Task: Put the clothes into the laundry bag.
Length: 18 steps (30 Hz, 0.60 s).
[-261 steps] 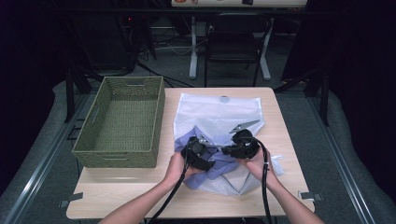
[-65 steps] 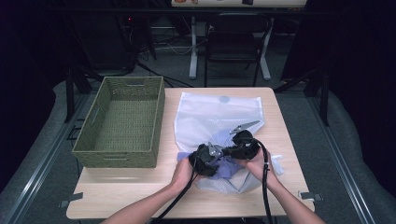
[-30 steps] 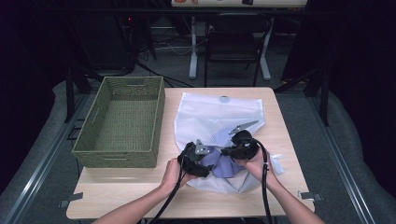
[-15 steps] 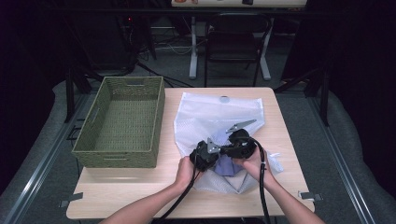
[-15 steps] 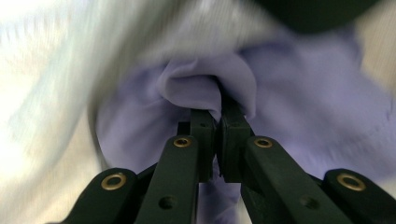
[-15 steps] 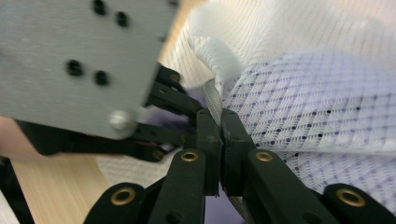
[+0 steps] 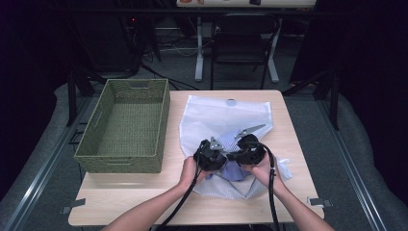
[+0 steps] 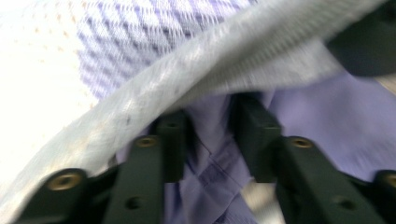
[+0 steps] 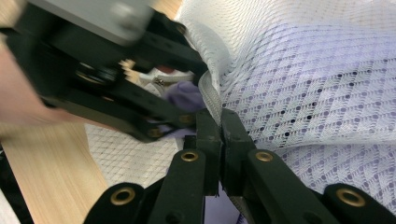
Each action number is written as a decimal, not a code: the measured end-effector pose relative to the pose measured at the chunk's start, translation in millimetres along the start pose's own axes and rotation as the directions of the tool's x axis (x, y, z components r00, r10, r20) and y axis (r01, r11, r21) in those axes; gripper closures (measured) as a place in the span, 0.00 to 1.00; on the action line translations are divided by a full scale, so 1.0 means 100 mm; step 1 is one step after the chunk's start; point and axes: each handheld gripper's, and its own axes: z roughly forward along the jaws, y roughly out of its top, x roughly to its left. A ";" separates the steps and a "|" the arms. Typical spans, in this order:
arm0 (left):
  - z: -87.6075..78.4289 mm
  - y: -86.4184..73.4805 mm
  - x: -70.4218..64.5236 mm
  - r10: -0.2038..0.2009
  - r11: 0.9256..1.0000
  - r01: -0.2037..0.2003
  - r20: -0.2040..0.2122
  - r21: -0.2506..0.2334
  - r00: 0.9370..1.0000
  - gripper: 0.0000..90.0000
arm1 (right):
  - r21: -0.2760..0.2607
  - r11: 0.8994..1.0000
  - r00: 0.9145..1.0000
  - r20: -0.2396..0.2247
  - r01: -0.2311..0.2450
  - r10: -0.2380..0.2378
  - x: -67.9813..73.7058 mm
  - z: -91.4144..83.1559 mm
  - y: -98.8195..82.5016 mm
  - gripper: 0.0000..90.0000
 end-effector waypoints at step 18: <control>-0.09 -0.26 -0.21 0.030 0.995 -0.031 0.011 0.095 0.999 0.28 | 0.005 1.000 1.000 -0.001 0.005 -0.005 0.00 0.00 -0.01 0.99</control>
